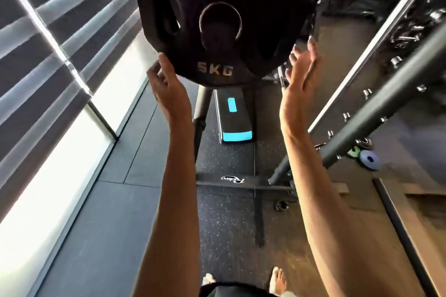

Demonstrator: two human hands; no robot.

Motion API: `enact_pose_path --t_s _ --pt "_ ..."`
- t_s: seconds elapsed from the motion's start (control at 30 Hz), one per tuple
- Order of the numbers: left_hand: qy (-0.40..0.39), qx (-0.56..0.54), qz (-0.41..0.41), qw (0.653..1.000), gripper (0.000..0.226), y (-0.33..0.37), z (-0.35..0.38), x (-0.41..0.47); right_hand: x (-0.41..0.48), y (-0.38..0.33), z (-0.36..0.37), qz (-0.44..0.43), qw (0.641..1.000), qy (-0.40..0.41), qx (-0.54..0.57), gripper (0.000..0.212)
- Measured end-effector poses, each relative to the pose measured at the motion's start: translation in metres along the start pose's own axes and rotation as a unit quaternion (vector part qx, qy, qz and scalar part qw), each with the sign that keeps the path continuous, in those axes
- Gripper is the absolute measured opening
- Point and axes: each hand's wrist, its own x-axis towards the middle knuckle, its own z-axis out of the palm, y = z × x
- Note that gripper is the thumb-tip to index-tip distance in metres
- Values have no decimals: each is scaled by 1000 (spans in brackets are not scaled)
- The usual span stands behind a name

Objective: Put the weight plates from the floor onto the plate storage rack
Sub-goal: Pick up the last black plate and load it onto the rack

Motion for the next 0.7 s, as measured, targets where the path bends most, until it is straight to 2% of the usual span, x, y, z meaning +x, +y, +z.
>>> enact_pose_path --t_s 0.1,0.2,0.33,0.4,0.47,0.53,0.7 --pt "2 64 -68 996 31 -56 -3 -35 -22 39 -38 56 996 -2 -63 41" --pt "-57 151 -159 974 19 -129 -6 -76 -50 80 -83 145 979 -16 -142 42" --pt "-182 269 -268 907 19 -200 11 -157 -86 129 -166 299 918 -92 -245 38" --pt "-232 292 -279 885 26 -214 33 -211 -103 146 -215 357 884 -113 -279 36" --pt "-274 328 -285 858 24 -236 56 -262 -115 163 -269 389 858 -125 -311 30" --pt "-318 378 -293 819 24 -267 74 -309 -126 177 -323 412 829 -159 -344 30" --pt "-477 524 -285 646 31 -333 120 -429 -149 204 -469 459 746 -233 -424 41"
